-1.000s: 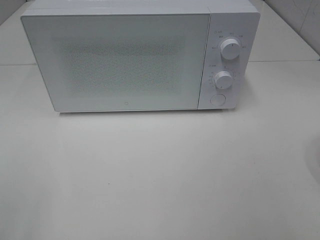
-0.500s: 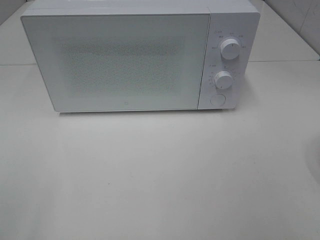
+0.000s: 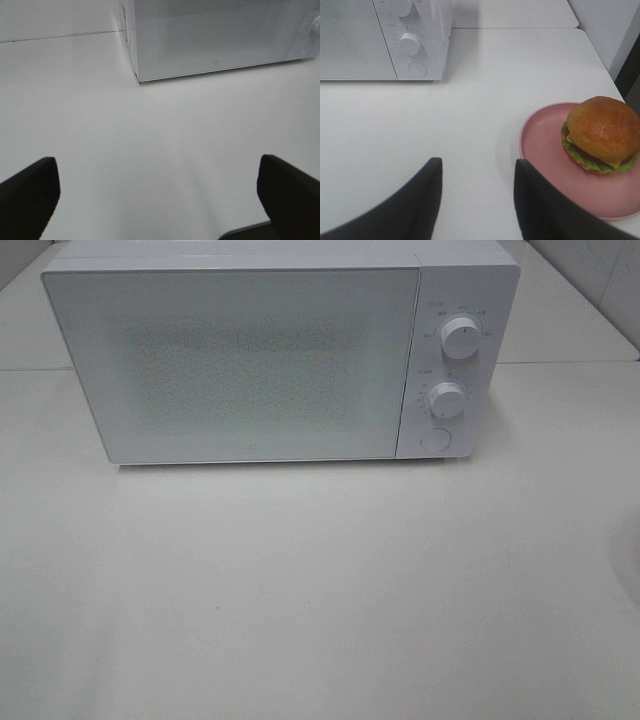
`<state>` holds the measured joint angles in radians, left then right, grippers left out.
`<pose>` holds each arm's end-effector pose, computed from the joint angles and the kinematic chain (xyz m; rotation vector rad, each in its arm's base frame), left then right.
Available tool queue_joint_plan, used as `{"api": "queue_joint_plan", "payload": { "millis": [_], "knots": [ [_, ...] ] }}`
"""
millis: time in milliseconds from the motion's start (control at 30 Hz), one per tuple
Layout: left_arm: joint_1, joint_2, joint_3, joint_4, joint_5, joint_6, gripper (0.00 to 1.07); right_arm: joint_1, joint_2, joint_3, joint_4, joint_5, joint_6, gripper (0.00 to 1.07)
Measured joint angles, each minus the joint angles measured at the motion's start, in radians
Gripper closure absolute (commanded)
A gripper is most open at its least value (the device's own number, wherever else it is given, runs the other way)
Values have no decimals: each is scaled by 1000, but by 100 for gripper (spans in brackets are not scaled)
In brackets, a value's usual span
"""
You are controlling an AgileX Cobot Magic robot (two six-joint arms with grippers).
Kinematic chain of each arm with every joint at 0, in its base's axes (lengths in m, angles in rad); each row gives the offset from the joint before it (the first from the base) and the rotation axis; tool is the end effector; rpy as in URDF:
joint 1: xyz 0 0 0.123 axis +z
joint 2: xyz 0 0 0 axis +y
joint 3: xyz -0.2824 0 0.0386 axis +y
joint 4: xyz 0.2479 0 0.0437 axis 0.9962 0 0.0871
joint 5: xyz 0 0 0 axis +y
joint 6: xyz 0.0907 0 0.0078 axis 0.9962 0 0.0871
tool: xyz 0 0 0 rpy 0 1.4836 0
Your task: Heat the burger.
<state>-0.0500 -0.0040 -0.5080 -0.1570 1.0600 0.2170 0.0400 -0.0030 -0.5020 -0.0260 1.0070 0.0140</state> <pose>-0.0075 -0.0121 0.2802 0.2774 2.0036 -0.0818 -0.0034 -0.0021 0.2821 -0.0254 1.9852 0.0042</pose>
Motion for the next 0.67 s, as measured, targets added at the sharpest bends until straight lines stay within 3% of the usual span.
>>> {"api": "queue_joint_plan", "payload": {
  "millis": [667],
  "knots": [
    [0,0,0,0,0,0,2,0,0,0,0,0,0,63]
  ]
}}
